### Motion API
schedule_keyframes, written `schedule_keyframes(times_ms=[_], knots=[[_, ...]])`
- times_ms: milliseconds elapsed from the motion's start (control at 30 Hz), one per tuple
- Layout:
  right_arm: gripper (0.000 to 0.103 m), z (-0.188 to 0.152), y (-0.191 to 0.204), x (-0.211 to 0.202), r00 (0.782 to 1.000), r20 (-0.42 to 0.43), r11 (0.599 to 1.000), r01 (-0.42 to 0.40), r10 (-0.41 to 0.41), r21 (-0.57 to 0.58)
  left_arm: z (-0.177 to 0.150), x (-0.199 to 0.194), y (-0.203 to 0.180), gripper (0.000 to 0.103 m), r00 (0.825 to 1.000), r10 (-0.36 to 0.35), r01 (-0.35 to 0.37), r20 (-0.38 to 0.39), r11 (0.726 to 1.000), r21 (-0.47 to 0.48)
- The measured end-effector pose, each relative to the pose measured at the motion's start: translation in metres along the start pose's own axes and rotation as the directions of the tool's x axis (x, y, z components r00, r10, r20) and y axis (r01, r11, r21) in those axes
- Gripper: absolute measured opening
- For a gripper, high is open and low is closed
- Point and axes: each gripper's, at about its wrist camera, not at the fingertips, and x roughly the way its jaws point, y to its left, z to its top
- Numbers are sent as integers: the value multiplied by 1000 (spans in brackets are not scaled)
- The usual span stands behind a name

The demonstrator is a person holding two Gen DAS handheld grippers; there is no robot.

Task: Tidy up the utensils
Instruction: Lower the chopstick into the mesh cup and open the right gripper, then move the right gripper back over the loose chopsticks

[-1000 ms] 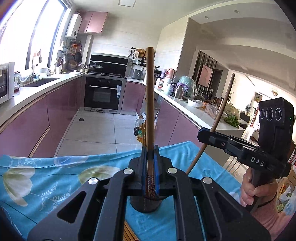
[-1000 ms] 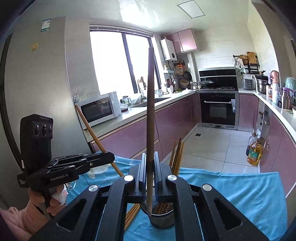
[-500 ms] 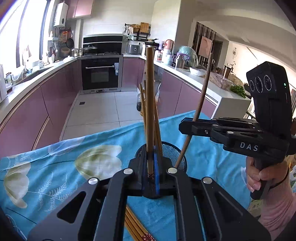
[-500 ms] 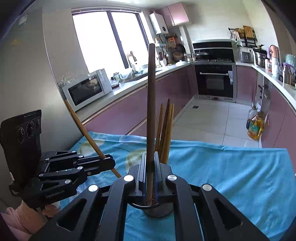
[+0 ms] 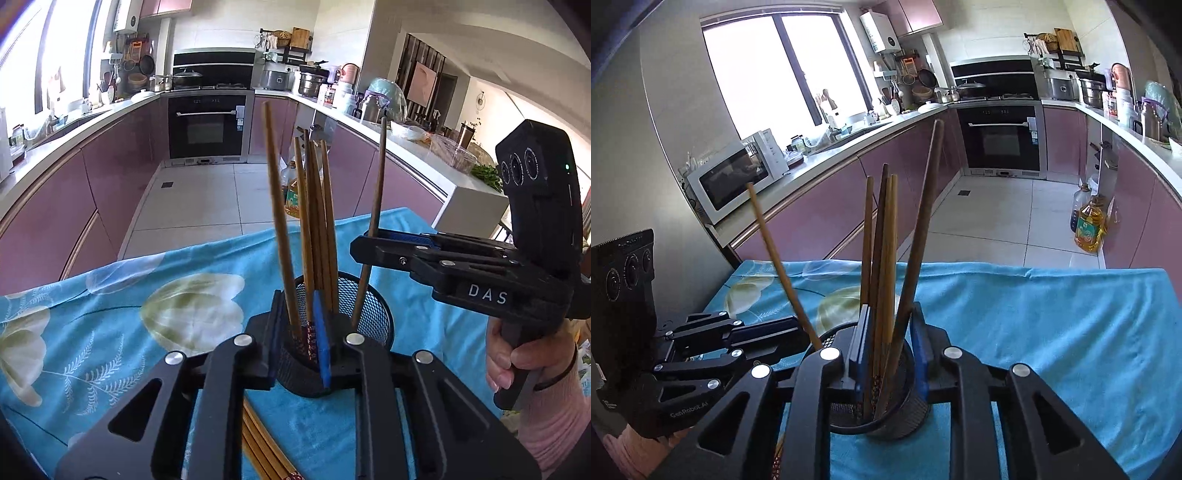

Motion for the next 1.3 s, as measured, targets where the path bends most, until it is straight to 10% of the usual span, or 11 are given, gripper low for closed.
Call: schedule_keyframes(times_ms=[700,1300], knots=[[35,-29,44,-51,990,80,987,-109,119,-119,-46,-55,15,37,990,98,-92,103,994,-56],[38,-124,75,18,963,-222,980,-176,152,-91,-139,-40,39,38,989,121,-130,-80,984,-121]])
